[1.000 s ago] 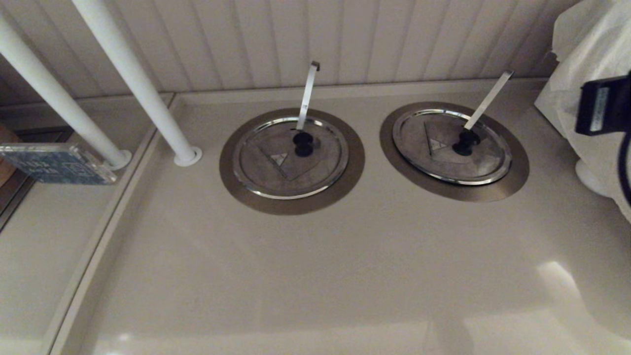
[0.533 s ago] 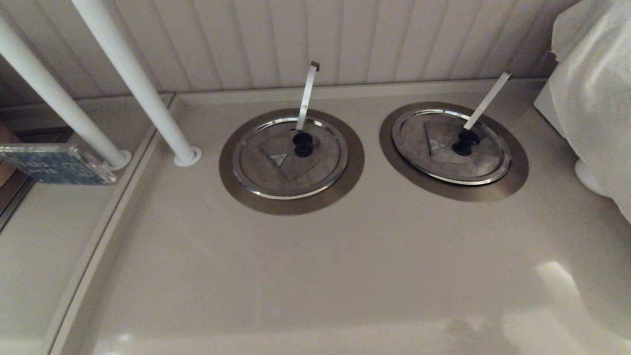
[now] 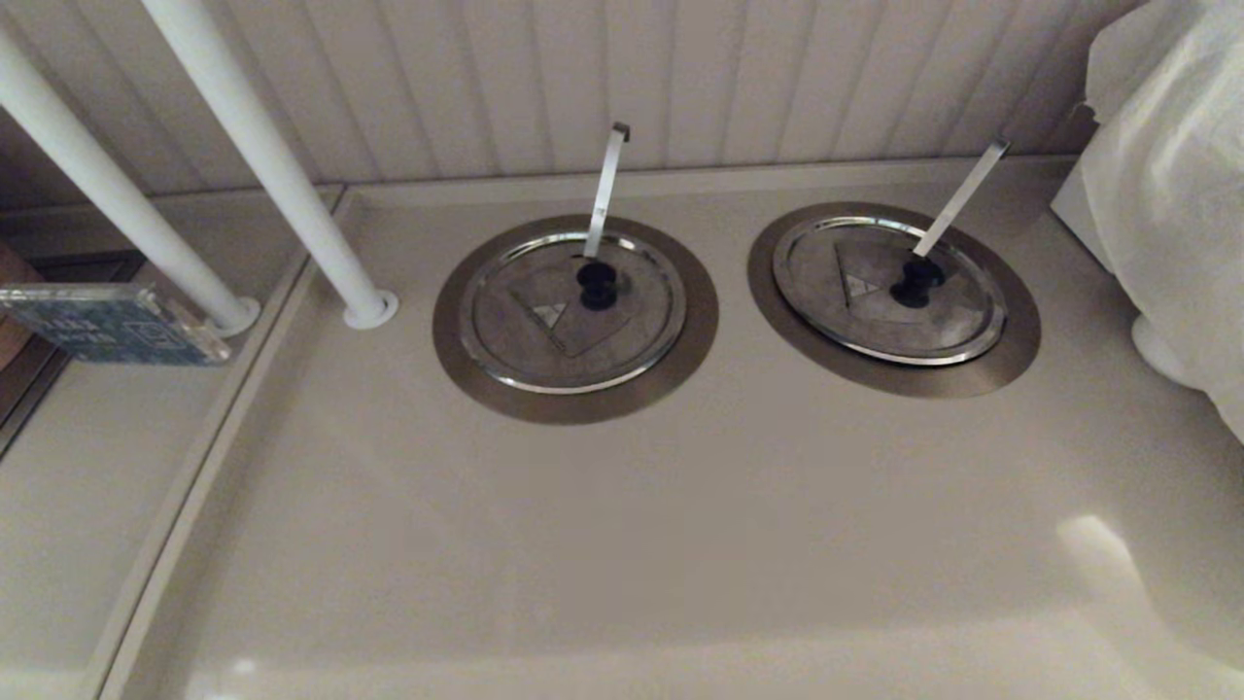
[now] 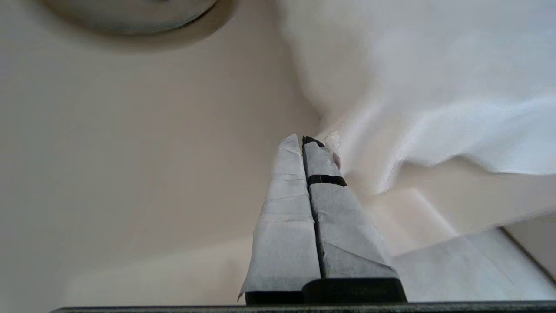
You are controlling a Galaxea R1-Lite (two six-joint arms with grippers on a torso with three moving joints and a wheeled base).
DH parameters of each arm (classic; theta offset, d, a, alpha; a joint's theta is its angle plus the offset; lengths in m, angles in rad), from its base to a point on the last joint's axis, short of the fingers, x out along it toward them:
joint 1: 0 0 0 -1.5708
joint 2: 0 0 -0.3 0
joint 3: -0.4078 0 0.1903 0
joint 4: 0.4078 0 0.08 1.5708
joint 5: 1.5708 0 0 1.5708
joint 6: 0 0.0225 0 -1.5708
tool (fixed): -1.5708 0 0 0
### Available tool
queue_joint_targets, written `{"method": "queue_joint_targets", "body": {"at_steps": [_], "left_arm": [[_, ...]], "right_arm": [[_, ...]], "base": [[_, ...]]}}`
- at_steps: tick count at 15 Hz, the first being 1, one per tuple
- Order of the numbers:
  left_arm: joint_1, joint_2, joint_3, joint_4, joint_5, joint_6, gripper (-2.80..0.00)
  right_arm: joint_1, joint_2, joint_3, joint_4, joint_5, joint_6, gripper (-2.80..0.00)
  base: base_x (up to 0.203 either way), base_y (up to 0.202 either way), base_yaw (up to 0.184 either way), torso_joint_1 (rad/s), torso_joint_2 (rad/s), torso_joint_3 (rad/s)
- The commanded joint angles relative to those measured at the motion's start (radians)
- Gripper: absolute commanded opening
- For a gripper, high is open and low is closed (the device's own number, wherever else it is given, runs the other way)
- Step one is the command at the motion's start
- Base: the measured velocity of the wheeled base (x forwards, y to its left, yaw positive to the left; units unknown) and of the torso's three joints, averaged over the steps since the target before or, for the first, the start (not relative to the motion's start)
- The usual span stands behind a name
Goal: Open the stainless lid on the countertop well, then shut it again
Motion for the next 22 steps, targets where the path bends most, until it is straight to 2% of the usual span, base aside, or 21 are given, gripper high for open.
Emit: {"method": "queue_joint_targets", "body": {"at_steps": [1,3,7,8,9,10,12,22], "left_arm": [[0.0,0.0,0.0,-0.001,0.0,0.001,-2.8],[0.0,0.0,0.0,-0.001,0.0,0.0,-2.8],[0.0,0.0,0.0,-0.001,0.0,0.0,-2.8],[0.0,0.0,0.0,0.0,0.0,0.0,-2.8],[0.0,0.0,0.0,-0.001,0.0,0.0,-2.8],[0.0,0.0,0.0,-0.001,0.0,0.0,-2.8],[0.0,0.0,0.0,0.001,0.0,0.0,-2.8],[0.0,0.0,0.0,0.0,0.0,0.0,-2.8]], "right_arm": [[0.01,-0.179,0.163,-0.029,0.074,0.008,-2.8],[0.013,-0.182,0.323,-0.159,0.144,0.033,-2.8],[0.014,-0.183,0.684,-0.502,0.2,-0.028,-2.8],[0.015,-0.183,0.709,-0.541,0.215,-0.031,-2.8],[0.015,-0.183,0.702,-0.553,0.265,-0.026,-2.8],[0.016,-0.183,0.697,-0.505,0.286,-0.021,-2.8],[0.016,-0.183,0.698,-0.506,0.289,0.025,-2.8],[0.016,-0.183,0.698,-0.506,0.288,0.034,-2.8]], "base": [[0.0,0.0,0.0,0.0,0.0,0.0],[0.0,0.0,0.0,0.0,0.0,0.0],[0.0,0.0,0.0,0.0,0.0,0.0],[0.0,0.0,0.0,0.0,0.0,0.0],[0.0,0.0,0.0,0.0,0.0,0.0],[0.0,0.0,0.0,0.0,0.0,0.0],[0.0,0.0,0.0,0.0,0.0,0.0],[0.0,0.0,0.0,0.0,0.0,0.0]]}}
